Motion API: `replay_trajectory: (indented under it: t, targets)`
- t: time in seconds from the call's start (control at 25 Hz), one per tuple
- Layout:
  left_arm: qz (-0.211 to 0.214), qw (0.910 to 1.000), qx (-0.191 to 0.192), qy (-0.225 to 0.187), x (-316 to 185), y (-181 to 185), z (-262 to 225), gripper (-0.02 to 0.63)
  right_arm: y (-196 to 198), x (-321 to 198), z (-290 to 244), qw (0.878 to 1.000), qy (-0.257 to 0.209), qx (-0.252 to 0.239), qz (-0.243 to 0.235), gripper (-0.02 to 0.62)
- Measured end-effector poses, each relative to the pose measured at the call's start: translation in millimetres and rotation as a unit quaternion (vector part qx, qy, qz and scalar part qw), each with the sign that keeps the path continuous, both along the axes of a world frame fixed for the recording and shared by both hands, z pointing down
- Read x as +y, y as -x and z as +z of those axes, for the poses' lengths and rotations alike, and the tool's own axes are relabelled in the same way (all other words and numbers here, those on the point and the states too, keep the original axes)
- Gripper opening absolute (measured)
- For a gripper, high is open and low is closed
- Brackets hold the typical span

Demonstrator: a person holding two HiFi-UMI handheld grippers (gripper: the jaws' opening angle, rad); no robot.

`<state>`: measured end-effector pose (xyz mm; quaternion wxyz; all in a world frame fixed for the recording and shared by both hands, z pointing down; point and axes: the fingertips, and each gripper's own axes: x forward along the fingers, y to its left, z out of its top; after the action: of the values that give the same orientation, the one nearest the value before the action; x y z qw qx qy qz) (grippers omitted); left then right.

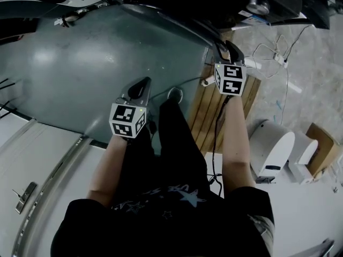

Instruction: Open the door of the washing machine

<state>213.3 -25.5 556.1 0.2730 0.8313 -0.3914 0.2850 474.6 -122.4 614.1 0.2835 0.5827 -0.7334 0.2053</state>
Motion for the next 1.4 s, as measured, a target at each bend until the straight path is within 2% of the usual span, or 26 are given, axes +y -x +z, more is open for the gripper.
replay_trajectory:
  t: [0.16,0.48,0.68,0.96,1.4]
  targets:
    - [0.009,1.0,0.004,0.001,3,2,2,0.011,13,17,0,1.0,0.005,-0.006,-0.007,0.166]
    - [0.032,0.9992,0.018,0.013,12,8,11,0.011,40,54,1,0.999,0.017,0.018,-0.021,0.132]
    - [0.022,0.9995,0.019,0.013,13,32,13,0.011,61,74,-1,0.999,0.031,0.032,-0.03,0.12]
    - [0.015,0.9997,0.018,0.011,26,69,15,0.011,88,101,2,0.998,0.045,0.024,-0.032,0.106]
    - [0.014,0.9998,0.01,0.014,62,126,14,0.011,170,151,4,0.995,0.063,0.008,-0.081,0.075]
